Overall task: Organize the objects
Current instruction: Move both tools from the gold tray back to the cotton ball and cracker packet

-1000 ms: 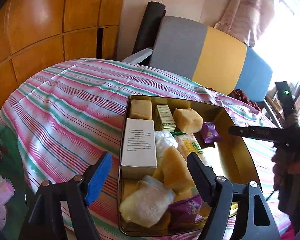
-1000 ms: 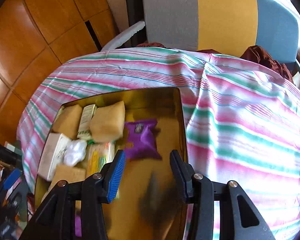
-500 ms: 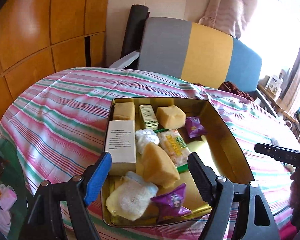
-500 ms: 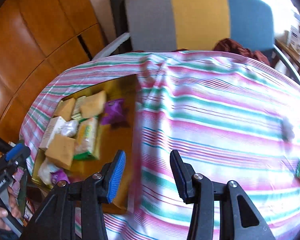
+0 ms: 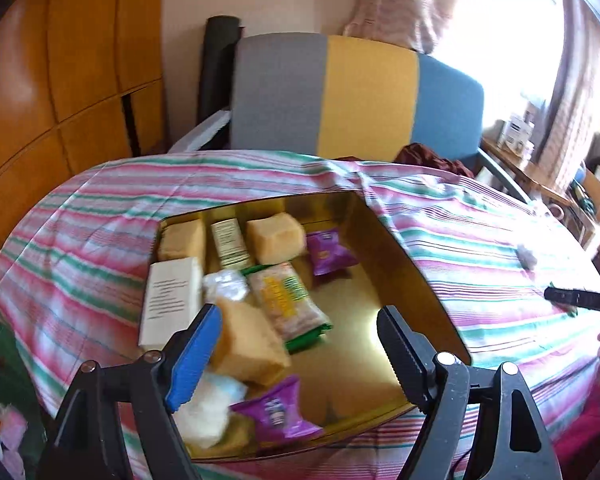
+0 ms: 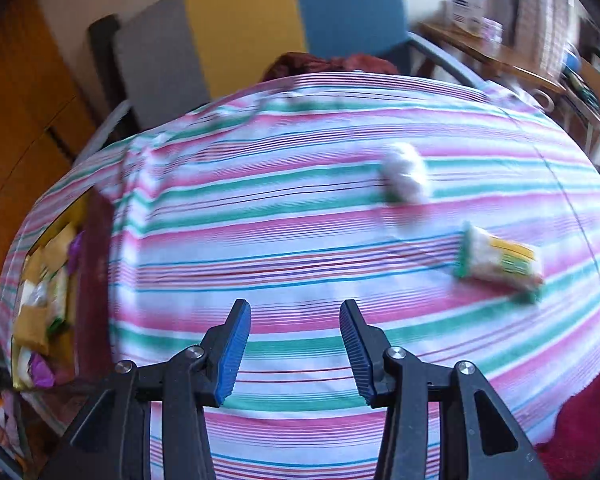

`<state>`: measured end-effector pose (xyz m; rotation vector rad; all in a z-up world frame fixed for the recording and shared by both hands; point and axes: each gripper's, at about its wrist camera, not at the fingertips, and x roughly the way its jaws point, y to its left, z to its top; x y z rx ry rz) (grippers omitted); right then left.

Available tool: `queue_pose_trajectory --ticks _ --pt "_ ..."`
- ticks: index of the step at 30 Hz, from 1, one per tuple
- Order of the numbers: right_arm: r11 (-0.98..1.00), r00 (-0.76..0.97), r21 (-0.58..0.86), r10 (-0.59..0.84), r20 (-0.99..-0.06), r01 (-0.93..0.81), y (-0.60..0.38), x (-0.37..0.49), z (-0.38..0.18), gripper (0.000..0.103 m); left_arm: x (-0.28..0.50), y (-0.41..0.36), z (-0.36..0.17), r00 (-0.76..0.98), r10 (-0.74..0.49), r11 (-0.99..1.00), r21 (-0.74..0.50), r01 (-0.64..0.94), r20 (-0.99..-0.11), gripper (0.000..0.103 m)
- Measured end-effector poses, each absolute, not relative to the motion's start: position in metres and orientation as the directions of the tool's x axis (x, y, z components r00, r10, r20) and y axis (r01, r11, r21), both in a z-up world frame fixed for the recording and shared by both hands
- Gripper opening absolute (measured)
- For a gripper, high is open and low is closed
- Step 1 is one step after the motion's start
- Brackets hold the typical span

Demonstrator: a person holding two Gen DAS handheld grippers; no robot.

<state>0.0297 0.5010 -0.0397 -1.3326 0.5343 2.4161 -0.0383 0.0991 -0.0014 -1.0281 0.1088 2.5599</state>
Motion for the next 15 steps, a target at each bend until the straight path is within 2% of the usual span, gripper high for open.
queue_pose_trajectory --ticks 9,12,15 --pt "-0.633 -0.476 0.212 0.281 -0.834 -0.745 0.617 0.08 -0.038 0.047 -0.033 0.154 0.003 -0.605 0.4 -0.867 -0.072 -0.493 -0.688 0.081" --pt "-0.478 -0.462 0.273 0.339 -0.819 -0.835 0.652 0.11 -0.048 0.047 -0.031 0.174 0.004 -0.587 0.421 -0.847 -0.069 -0.527 -0.691 0.082" --pt "-0.323 -0.483 0.39 0.291 -0.826 -0.862 0.675 0.136 -0.063 0.047 -0.031 0.193 0.004 -0.561 0.443 -0.828 -0.08 -0.554 -0.699 0.082"
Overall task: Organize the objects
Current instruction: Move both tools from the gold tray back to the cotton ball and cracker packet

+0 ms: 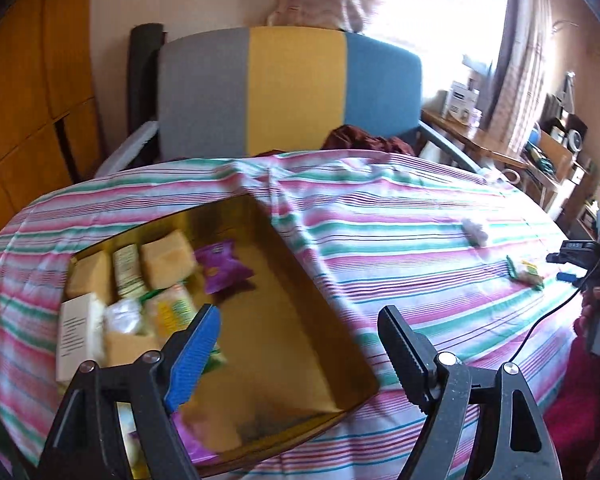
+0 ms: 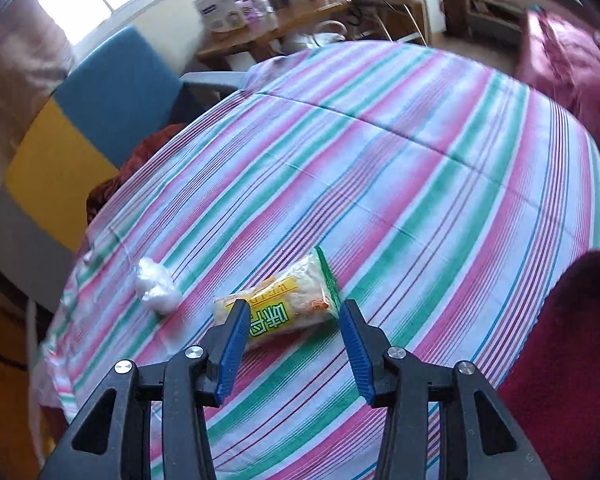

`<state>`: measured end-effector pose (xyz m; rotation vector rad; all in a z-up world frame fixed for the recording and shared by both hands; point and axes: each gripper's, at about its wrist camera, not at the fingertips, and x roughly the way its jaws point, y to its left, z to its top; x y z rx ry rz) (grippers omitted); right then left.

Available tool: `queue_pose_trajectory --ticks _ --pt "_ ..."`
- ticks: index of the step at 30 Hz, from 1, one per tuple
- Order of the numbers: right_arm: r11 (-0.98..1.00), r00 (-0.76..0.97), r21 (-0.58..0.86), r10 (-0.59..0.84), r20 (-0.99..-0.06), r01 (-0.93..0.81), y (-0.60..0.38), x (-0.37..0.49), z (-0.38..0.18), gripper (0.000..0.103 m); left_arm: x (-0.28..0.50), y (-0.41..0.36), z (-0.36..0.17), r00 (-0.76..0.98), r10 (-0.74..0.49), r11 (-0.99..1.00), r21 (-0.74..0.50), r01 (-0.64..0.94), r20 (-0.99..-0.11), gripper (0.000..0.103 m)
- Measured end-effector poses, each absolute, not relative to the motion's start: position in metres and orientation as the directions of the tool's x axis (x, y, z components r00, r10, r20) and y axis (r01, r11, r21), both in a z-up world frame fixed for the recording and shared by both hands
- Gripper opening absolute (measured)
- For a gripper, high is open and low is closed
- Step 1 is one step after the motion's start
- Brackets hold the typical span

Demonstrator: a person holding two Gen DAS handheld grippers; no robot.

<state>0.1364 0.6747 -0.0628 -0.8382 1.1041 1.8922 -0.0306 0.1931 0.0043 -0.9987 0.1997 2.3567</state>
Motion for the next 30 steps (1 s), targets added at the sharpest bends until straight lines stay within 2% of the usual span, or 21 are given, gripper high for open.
queue_pose_trajectory --ticks 3,9,30 --pt "-0.27 -0.491 0.426 0.261 -0.831 -0.863 0.678 0.146 -0.07 0.047 -0.031 0.216 0.003 -0.523 0.461 -0.809 -0.097 -0.58 -0.717 0.082" --pt "-0.312 -0.525 0.453 0.204 -0.826 -0.835 0.675 0.135 -0.072 0.047 -0.025 0.266 -0.003 -0.456 0.495 -0.759 -0.112 -0.641 -0.74 0.082" --pt "-0.318 -0.644 0.572 0.201 -0.738 -0.756 0.672 0.14 -0.06 0.047 -0.043 0.446 -0.035 -0.259 0.521 -0.615 -0.147 -0.774 -0.813 0.081"
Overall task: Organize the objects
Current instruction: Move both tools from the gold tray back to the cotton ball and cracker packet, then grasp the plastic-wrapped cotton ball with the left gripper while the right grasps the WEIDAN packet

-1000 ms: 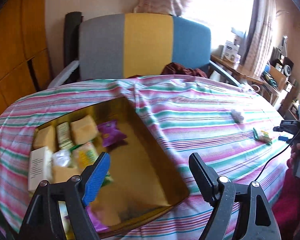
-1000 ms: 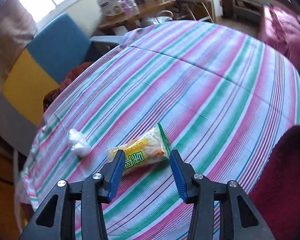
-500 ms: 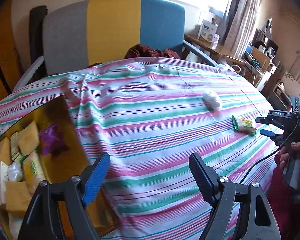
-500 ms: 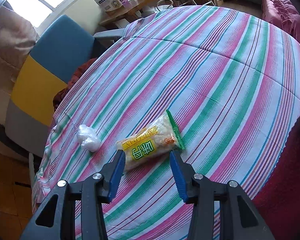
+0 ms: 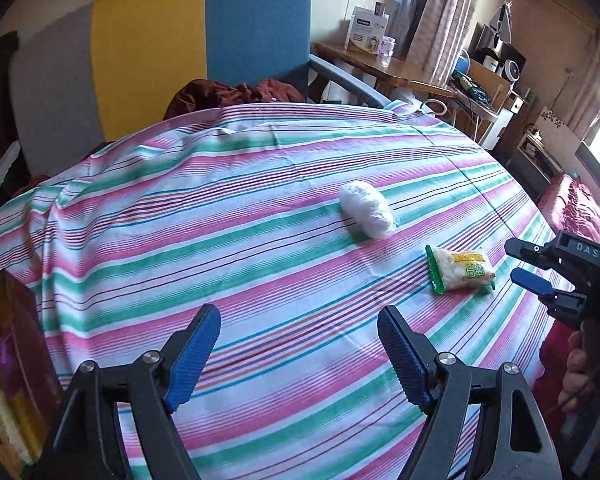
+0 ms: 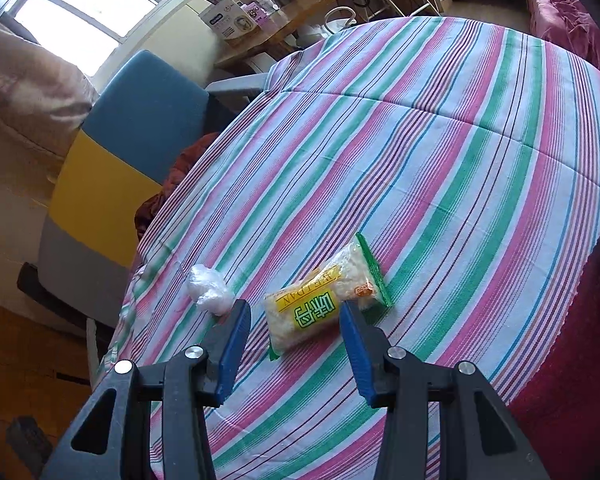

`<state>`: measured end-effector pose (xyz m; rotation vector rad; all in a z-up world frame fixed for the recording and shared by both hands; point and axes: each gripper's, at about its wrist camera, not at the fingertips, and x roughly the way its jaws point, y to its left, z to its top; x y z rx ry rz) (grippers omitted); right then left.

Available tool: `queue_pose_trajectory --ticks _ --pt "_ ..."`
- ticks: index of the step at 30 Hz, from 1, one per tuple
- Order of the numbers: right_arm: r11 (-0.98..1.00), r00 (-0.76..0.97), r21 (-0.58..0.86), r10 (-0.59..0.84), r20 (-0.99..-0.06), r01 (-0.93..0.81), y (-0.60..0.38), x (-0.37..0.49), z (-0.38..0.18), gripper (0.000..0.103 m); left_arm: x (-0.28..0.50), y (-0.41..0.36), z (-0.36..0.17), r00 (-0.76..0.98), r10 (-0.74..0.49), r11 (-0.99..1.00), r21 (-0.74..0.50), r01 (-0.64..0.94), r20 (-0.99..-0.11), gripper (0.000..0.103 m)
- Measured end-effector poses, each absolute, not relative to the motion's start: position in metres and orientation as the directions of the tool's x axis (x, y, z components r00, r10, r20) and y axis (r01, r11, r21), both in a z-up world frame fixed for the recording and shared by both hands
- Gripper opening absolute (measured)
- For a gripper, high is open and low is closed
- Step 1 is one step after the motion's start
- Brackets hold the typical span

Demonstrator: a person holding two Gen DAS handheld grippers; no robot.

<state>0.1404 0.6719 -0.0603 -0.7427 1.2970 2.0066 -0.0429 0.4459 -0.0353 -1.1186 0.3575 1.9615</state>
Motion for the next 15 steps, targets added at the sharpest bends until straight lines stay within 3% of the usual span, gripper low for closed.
queue_pose_trajectory --ticks 15 --pt "-0.319 -0.711 0.65 0.129 -0.691 -0.69 0.672 0.138 -0.064 0.048 -0.079 0.581 -0.074 -0.178 0.518 -0.626 -0.229 -0.745 -0.837 0.08"
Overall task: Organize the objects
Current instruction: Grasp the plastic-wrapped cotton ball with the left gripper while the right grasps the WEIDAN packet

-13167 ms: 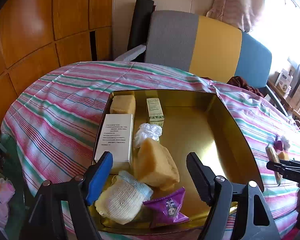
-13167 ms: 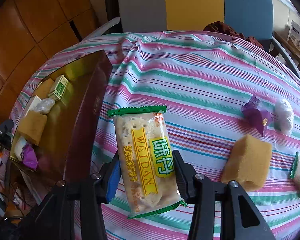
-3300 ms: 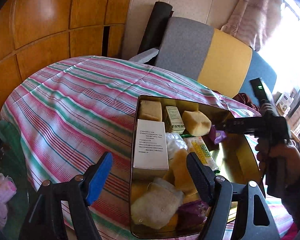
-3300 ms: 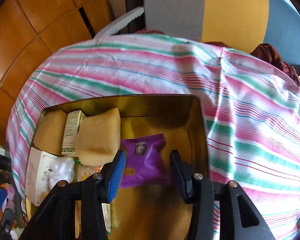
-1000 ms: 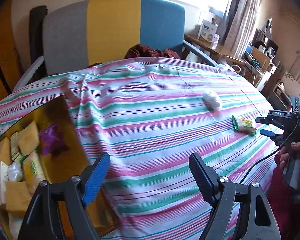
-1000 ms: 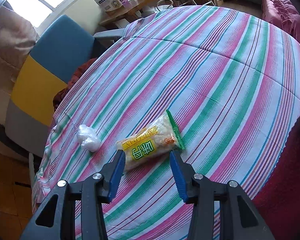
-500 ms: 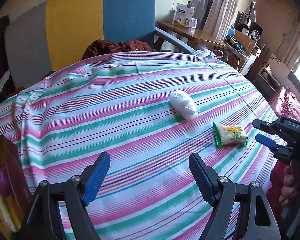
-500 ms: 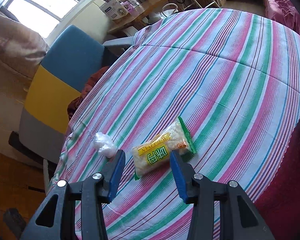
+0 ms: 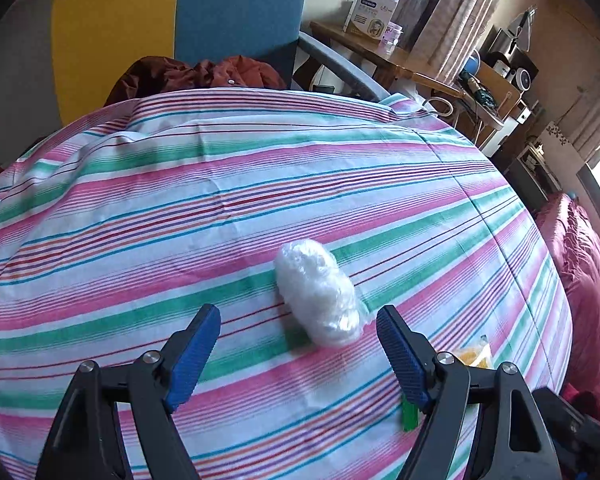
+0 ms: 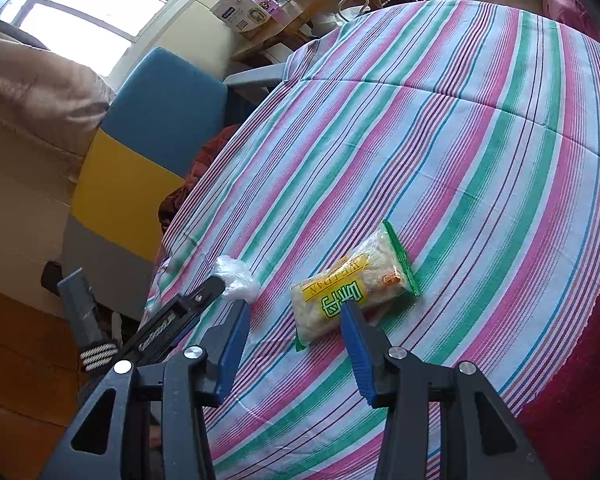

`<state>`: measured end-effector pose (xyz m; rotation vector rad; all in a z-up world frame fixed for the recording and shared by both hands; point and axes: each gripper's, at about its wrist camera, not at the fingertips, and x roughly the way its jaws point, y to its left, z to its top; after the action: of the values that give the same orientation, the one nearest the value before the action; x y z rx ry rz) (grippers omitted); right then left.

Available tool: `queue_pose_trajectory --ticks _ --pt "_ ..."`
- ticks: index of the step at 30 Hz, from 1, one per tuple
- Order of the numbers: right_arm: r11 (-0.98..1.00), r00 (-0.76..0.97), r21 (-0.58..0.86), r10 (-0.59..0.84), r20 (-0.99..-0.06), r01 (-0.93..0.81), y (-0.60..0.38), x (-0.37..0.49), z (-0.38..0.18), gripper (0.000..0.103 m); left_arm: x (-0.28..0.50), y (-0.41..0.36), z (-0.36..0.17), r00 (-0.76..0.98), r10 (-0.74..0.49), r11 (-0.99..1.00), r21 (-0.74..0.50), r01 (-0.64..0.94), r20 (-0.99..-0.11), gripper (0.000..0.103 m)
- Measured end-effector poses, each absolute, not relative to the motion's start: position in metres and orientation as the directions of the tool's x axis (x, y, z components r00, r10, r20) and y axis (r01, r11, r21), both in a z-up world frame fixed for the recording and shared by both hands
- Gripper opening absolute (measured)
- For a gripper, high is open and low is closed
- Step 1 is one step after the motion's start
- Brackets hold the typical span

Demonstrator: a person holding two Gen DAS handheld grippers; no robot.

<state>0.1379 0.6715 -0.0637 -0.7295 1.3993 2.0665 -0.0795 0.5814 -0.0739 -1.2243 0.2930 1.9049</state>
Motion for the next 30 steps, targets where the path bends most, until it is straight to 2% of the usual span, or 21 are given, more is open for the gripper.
queue_pose_trajectory --ticks 5,6,8,9,10,24,28,30 --pt "-0.317 -0.717 0.657 0.121 -0.687 -0.683 0.672 0.137 -0.065 0.048 -0.085 0.615 -0.094 -0.199 0.484 -0.618 -0.172 -0.767 -0.852 0.08" --pt "-0.314 -0.715 0.657 0.122 -0.688 -0.685 0.672 0.138 -0.066 0.048 -0.088 0.619 -0.101 -0.193 0.467 -0.62 -0.164 -0.767 -0.863 0.075" --pt "-0.305 -0.712 0.657 0.119 -0.692 -0.689 0.674 0.139 -0.068 0.048 -0.087 0.62 -0.104 -0.237 0.459 -0.616 -0.114 -0.78 -0.856 0.06" --pt "-0.304 -0.711 0.656 0.117 -0.694 -0.691 0.674 0.139 -0.069 0.048 -0.086 0.618 -0.104 -0.241 0.463 -0.601 -0.102 -0.793 -0.853 0.039" --pt "-0.303 -0.71 0.656 0.115 -0.695 -0.691 0.674 0.139 -0.069 0.048 -0.085 0.612 -0.103 -0.233 0.471 -0.583 -0.102 -0.806 -0.851 0.037" --pt "-0.285 -0.672 0.625 0.105 -0.733 -0.727 0.676 0.139 -0.077 0.048 -0.033 0.442 -0.104 -0.299 0.477 -0.566 -0.029 -0.824 -0.826 0.036" --pt "-0.355 -0.639 0.576 0.087 -0.764 -0.737 0.675 0.125 -0.067 0.048 -0.016 0.407 -0.106 -0.318 0.489 -0.554 -0.007 -0.833 -0.812 0.037" --pt "-0.447 -0.599 0.498 0.111 -0.793 -0.743 0.679 0.108 -0.056 0.049 -0.013 0.398 -0.107 -0.314 0.505 -0.549 -0.019 -0.835 -0.804 0.037"
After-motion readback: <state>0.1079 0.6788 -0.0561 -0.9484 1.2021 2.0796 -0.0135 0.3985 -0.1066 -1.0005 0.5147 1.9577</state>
